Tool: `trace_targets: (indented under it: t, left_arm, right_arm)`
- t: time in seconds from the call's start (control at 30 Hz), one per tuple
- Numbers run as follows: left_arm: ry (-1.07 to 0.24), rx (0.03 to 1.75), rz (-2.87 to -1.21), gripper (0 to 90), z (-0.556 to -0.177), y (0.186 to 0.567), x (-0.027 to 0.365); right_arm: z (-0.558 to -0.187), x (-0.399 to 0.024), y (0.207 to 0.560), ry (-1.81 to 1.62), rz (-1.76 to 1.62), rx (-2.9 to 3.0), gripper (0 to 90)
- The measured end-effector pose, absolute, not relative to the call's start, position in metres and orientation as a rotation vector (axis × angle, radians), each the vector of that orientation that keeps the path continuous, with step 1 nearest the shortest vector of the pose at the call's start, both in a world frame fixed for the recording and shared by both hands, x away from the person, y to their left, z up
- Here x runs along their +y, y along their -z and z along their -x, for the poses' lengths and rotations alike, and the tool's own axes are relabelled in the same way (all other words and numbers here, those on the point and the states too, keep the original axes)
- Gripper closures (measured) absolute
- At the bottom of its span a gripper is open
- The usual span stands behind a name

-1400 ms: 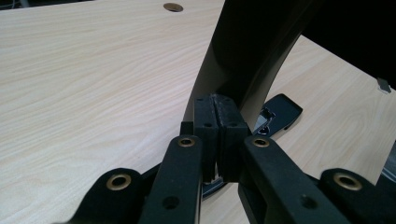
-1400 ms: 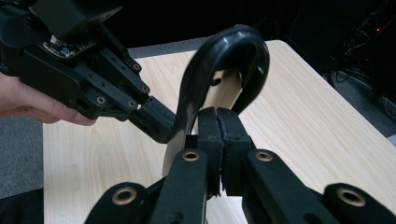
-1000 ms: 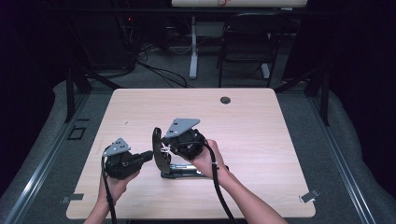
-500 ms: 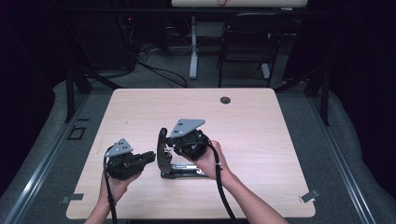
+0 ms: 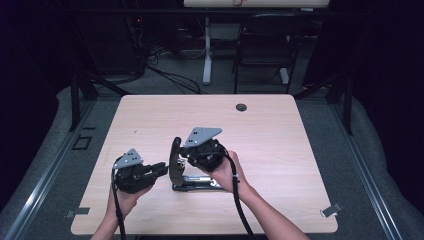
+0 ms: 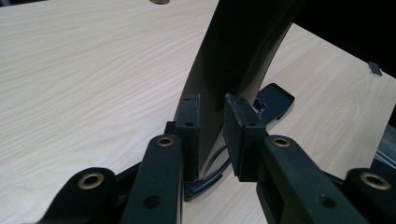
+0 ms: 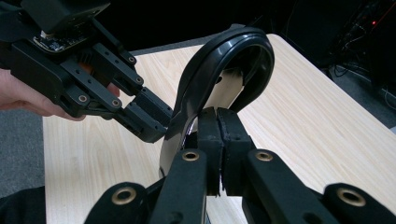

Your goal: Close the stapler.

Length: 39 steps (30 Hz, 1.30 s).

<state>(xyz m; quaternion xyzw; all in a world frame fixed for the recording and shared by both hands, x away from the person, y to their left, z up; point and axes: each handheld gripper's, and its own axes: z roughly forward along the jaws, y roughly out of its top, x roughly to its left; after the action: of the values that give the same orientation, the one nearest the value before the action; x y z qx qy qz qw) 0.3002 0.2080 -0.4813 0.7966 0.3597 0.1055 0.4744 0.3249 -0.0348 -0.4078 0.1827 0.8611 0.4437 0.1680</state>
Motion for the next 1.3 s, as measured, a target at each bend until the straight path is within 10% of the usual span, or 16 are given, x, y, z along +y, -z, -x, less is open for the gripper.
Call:
trace_targets:
  t: [0.8,1.3]
  left_arm:
    - [-0.270,0.925,-1.962,88.2,-0.302,0.483,0.211]
    - [-0.248,1.060,-1.913,30.3,-0.309,0.485,0.220]
  right_arm:
    - [-0.328,-0.077,0.430,-1.271,-0.649,2.445,90.0]
    - [-0.326,-0.117,0.457,-1.248,-0.742,2.407,90.0]
